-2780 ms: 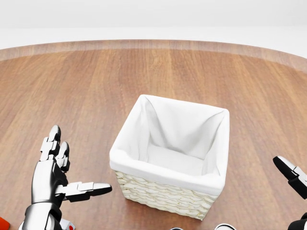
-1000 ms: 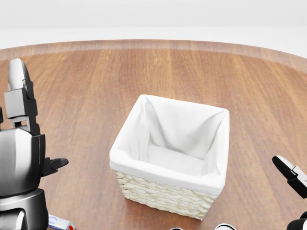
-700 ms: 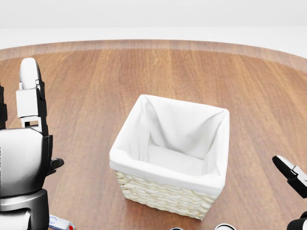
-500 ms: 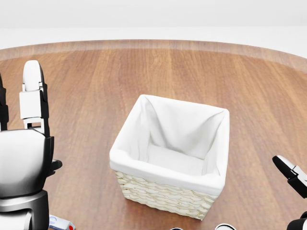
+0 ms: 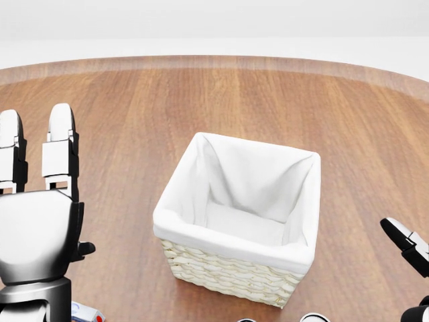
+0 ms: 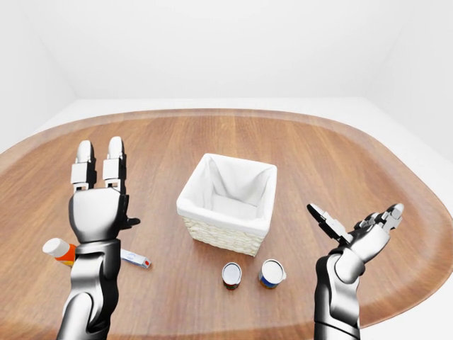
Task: Pick up the alphabet soup and the cream cheese box, and put them in the basket.
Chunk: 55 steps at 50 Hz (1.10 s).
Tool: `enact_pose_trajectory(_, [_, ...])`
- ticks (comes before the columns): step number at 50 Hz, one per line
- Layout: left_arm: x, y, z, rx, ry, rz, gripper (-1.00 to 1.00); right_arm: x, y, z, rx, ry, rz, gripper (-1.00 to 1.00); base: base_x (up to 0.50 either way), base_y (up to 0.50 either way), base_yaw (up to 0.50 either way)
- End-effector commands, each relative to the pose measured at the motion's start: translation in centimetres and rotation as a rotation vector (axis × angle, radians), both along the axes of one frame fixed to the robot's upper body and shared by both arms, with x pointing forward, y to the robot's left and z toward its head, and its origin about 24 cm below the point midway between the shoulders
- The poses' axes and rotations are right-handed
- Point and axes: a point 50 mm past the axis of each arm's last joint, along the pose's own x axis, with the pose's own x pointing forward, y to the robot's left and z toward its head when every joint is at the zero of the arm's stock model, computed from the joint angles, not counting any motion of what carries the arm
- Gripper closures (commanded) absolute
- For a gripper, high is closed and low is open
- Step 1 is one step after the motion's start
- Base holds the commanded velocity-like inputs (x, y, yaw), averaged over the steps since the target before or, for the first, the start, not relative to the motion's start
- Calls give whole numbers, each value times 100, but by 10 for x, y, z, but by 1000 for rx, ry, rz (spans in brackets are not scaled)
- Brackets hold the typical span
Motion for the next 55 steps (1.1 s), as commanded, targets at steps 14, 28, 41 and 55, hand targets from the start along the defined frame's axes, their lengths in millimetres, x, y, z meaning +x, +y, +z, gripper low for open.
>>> enact_pose_trajectory(14, [-1,2,9,-9,6,3,-100,3,-1,-2,-7,24,4,-100,0,0,0])
enact_pose_trajectory(28, [-7,1,1,82,95,33,-100,4,-1,-2,-7,25,5,-100,0,0,0])
enact_pose_trajectory(41, [-13,1,-8,92,166,46,-100,3,0,-2,-1,25,9,-100,0,0,0])
enact_pose_trajectory(55, [-27,6,-15,73,268,68,-100,3,0,-1,-3,24,9,-100,0,0,0])
